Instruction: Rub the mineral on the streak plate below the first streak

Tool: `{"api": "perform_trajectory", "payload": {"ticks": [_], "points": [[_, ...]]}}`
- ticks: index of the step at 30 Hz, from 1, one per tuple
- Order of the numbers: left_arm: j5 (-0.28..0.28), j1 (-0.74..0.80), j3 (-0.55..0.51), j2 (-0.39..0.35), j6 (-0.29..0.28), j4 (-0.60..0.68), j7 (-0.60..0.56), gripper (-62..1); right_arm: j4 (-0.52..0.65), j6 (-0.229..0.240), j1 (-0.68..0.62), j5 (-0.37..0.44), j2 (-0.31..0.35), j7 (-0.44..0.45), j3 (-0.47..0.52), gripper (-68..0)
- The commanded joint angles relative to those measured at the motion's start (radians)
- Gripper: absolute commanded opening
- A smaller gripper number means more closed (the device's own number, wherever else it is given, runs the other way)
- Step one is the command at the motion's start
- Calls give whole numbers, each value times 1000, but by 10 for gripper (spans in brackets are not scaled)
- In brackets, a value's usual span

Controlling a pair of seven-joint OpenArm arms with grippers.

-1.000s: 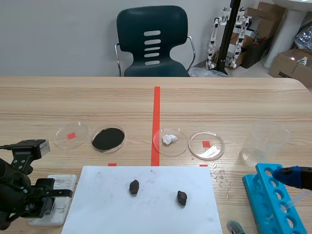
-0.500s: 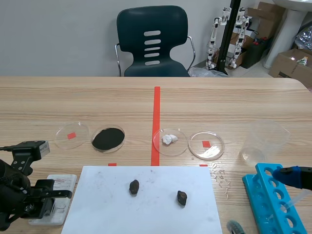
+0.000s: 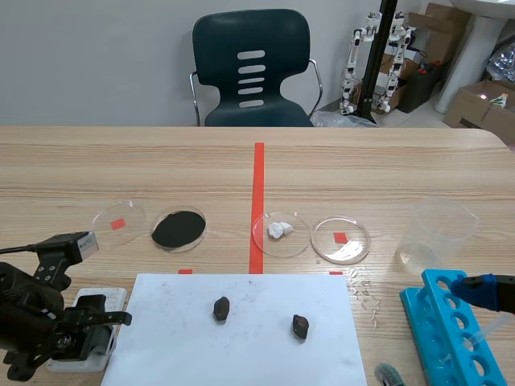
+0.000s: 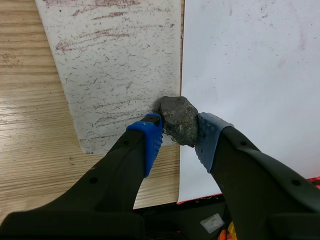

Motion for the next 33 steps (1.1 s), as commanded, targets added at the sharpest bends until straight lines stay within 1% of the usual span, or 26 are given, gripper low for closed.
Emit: {"api": "perform_trajectory", "payload": {"ticks": [1, 3, 6, 7, 8, 10, 12, 13, 15, 17, 18, 19, 22, 24, 25, 26, 29, 32, 33], "points": [[71, 0, 0, -2, 37, -2, 2, -483, 13, 0, 6, 11, 5, 18, 3, -65], [136, 0, 0, -4, 78, -2, 6, -483, 13, 0, 6, 11, 5, 18, 3, -65], [225, 0, 1, -4, 124, -2, 21, -483, 13, 0, 6, 11, 5, 18, 3, -65], [238, 0, 1, -3, 129, -2, 23, -483, 13, 0, 6, 11, 5, 18, 3, -65], [237, 0, 1, -3, 129, -2, 23, -483, 13, 0, 6, 11, 5, 18, 3, -65], [227, 0, 1, -3, 126, -2, 23, -483, 13, 0, 6, 11, 5, 18, 3, -65], [201, 0, 1, -3, 99, -2, 19, -483, 13, 0, 6, 11, 5, 18, 3, -65], [175, 0, 1, -3, 76, -2, 14, -483, 13, 0, 6, 11, 5, 18, 3, -65], [104, 0, 1, -3, 27, -2, -1, -483, 13, 0, 6, 11, 5, 18, 3, -65], [43, 0, 1, -3, -7, -2, -7, -483, 13, 0, 6, 11, 5, 18, 3, -65], [26, 0, 1, -3, -19, -2, -7, -483, 13, 0, 6, 11, 5, 18, 3, -65], [18, 0, 1, -3, -23, -2, -7, -483, 13, 0, 6, 11, 5, 18, 3, -65], [20, 0, 1, -3, -24, -2, -7, -483, 13, 0, 6, 11, 5, 18, 3, -65], [37, 0, 1, -3, -10, -2, -6, -483, 13, 0, 6, 11, 5, 18, 3, -65], [56, 0, 1, -3, 10, -2, -4, -483, 13, 0, 6, 11, 5, 18, 3, -65], [90, 0, 1, -3, 42, -2, 3, -483, 13, 0, 6, 11, 5, 18, 3, -65], [173, 0, 1, -3, 100, -2, 25, -483, 13, 0, 6, 11, 5, 18, 3, -65], [227, 0, 1, -3, 124, -2, 28, -483, 13, 0, 6, 11, 5, 18, 3, -65], [230, 0, 1, -3, 124, -2, 28, -483, 13, 0, 6, 11, 5, 18, 3, -65]]}}
